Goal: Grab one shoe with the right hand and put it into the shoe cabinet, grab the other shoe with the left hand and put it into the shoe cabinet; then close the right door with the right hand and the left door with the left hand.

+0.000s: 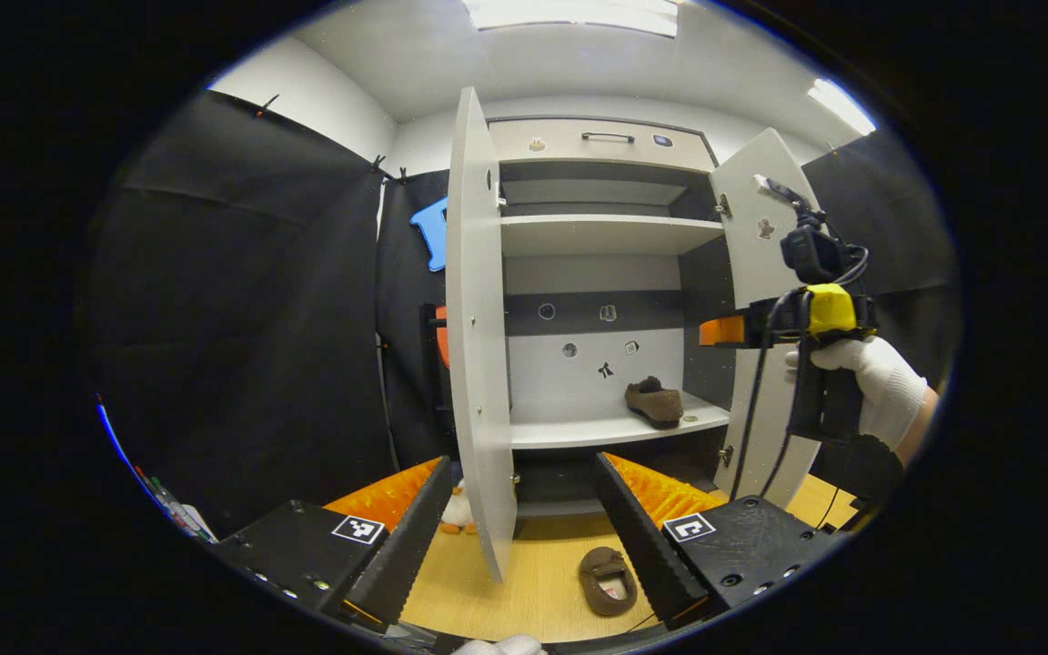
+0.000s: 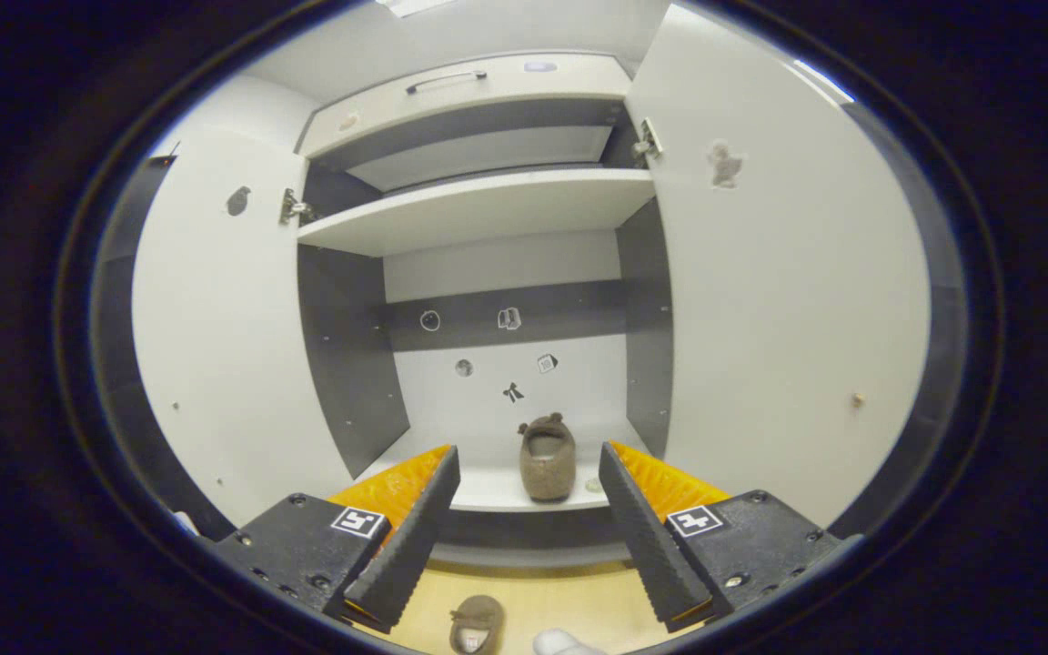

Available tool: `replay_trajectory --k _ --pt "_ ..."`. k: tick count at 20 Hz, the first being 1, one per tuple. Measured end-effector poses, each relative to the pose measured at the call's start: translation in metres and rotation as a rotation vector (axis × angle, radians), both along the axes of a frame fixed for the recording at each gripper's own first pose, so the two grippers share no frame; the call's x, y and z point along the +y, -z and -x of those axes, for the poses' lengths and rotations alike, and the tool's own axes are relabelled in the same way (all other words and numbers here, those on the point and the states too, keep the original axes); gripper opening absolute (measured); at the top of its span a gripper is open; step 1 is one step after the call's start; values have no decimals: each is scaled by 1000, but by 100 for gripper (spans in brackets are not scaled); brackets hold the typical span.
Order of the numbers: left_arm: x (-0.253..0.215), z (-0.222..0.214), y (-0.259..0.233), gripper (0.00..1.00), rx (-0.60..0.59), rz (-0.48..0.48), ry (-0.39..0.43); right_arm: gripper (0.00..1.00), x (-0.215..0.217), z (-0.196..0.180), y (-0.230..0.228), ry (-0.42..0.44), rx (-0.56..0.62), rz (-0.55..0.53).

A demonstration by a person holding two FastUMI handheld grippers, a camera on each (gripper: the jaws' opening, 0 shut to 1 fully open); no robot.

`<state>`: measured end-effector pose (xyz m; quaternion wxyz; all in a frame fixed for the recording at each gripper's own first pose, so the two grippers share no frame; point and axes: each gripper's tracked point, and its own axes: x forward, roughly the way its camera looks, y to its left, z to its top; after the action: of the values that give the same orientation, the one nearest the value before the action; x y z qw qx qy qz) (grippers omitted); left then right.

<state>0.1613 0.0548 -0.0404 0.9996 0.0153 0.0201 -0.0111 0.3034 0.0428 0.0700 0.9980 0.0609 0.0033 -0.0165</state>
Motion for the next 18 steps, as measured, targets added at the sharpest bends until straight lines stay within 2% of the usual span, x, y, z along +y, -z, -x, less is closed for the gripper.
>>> replay_trajectory --k 5,9,13,18 --pt "-7 6 23 95 31 -9 72 96 -35 93 31 86 -29 8" --pt "-11 5 33 95 46 -16 92 96 -59 140 61 138 -32 27" --pt "-22 -5 43 95 58 -22 106 98 -72 166 89 153 -10 32" --pt "-46 -20 74 95 111 8 125 97 -85 163 97 136 27 50"
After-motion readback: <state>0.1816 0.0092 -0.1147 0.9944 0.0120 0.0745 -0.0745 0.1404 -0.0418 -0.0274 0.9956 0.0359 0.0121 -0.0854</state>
